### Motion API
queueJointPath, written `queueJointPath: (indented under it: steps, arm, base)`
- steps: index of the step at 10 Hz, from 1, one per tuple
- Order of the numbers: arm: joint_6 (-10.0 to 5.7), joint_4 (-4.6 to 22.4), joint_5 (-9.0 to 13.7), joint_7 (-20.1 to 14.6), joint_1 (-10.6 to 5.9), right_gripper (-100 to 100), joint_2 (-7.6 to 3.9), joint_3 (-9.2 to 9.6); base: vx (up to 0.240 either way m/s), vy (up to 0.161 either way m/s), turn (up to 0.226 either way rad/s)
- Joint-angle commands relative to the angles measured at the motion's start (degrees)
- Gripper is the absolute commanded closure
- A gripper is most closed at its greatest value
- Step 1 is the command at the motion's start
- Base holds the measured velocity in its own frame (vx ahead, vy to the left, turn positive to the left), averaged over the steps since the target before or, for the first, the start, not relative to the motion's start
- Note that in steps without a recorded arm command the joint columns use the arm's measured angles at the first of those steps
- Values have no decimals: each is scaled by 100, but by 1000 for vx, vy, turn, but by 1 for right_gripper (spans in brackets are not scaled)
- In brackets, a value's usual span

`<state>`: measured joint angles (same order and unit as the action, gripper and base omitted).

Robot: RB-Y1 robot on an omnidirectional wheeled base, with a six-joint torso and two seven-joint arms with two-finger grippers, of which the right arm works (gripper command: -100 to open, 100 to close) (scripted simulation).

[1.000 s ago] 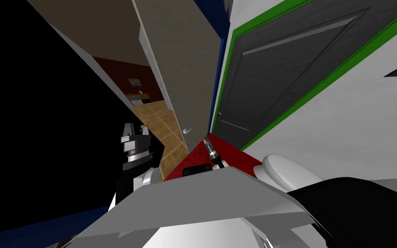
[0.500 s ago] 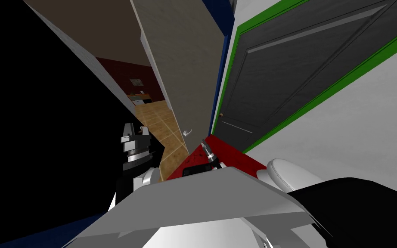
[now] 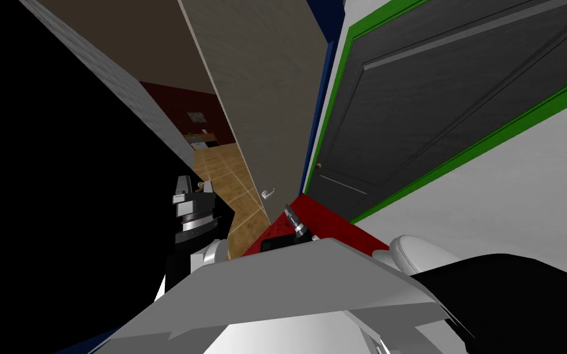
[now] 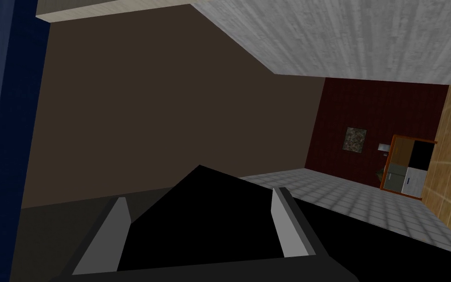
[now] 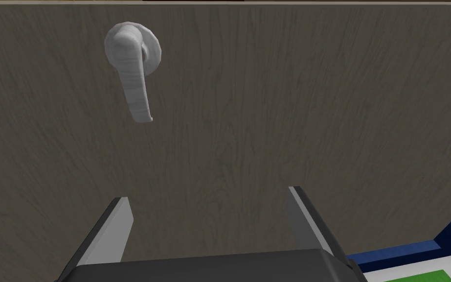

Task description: Push the door open

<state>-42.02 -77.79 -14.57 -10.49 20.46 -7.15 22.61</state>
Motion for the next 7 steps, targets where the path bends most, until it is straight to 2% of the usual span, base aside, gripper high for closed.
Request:
queueJointPath:
  steps: [1,4,7]
  arm:
    - [-57,202,-59,-31,-44,-100,2,64]
    - [-139,496,-164,-86,-91,-100,-8,181]
    - [-268,957,-329,-172,-166,-100,-21,365]
  base:
    - [94,-9,23]
    - [92,-6,21]
    - [159,-7,36]
